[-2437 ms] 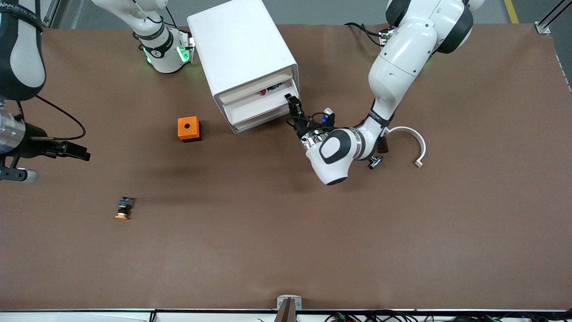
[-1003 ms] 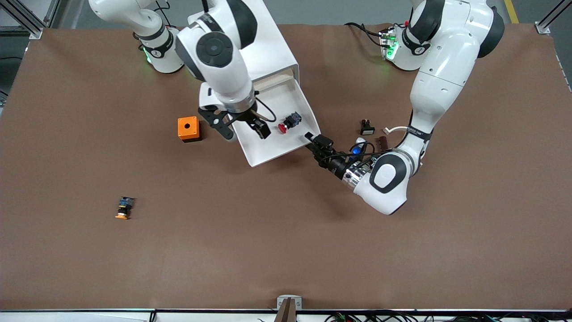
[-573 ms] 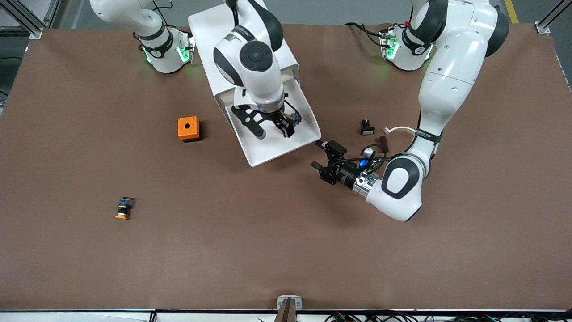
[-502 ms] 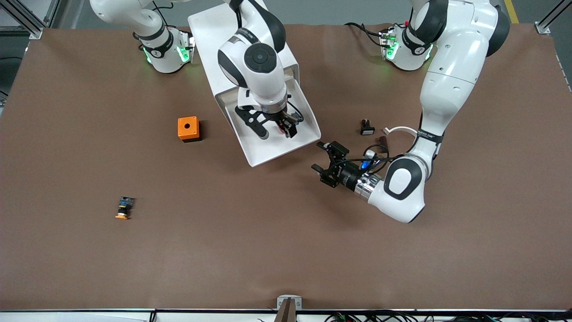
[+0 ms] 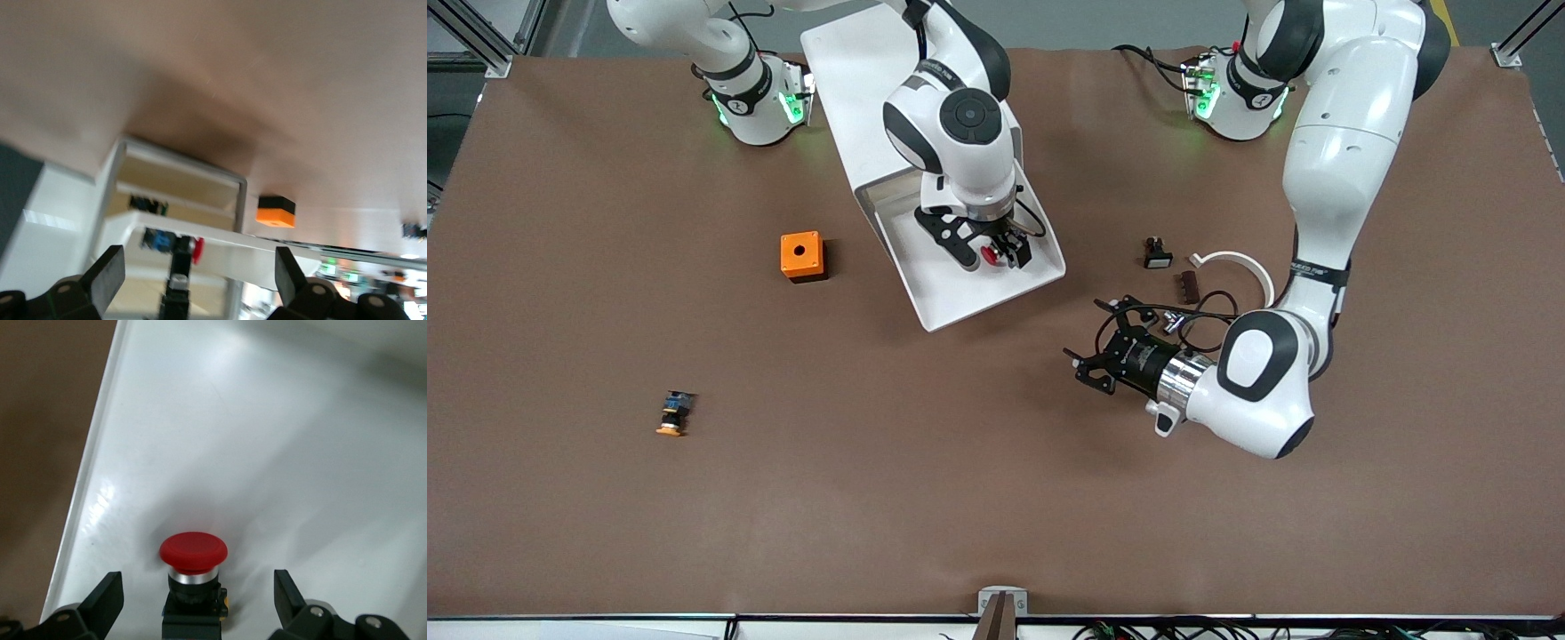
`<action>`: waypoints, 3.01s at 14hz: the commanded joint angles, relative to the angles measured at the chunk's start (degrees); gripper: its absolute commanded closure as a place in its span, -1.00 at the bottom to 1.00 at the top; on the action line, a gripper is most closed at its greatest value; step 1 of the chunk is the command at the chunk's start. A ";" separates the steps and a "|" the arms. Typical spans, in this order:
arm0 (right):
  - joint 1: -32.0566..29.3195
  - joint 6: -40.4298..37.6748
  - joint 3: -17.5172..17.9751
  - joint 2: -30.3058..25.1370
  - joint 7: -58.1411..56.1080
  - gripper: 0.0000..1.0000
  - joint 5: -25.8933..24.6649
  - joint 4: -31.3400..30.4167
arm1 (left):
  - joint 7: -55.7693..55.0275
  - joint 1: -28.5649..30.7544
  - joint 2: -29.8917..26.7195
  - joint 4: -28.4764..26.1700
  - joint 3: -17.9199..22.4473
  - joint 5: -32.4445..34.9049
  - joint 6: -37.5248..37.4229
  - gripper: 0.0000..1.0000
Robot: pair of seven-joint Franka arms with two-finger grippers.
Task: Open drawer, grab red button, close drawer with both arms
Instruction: 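Lift the red button out with the right gripper while the left gripper withdraws, then carry the red button toward the yellow button while the left gripper pushes the drawer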
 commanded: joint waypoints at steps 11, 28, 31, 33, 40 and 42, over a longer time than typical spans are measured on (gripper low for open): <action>2.47 -0.41 -0.46 3.49 2.11 0.23 0.80 4.08 | 17.15 -1.07 -9.87 -0.71 3.66 29.12 15.55 -0.99; -26.76 -17.30 -1.08 -0.29 -51.37 0.99 -0.16 10.51 | 5.91 -14.42 -8.38 -4.40 3.74 37.49 25.32 -0.99; -32.66 -14.22 -1.08 -0.29 -61.15 0.99 -0.25 6.46 | 3.80 -17.32 -7.68 -4.40 3.83 37.49 25.94 -0.99; -36.36 -10.53 -1.08 0.06 -66.85 0.99 -0.25 4.61 | 1.52 -18.99 -7.32 -4.40 3.57 40.72 26.46 -0.99; -45.85 3.96 -1.17 10.59 -80.85 0.99 -0.34 3.37 | -4.82 -24.18 -6.27 -4.31 3.57 41.09 26.46 -0.99; -47.27 6.44 -1.08 13.33 -81.56 0.99 -0.42 3.90 | -7.44 -25.24 -6.36 -4.31 3.57 41.17 26.46 -0.99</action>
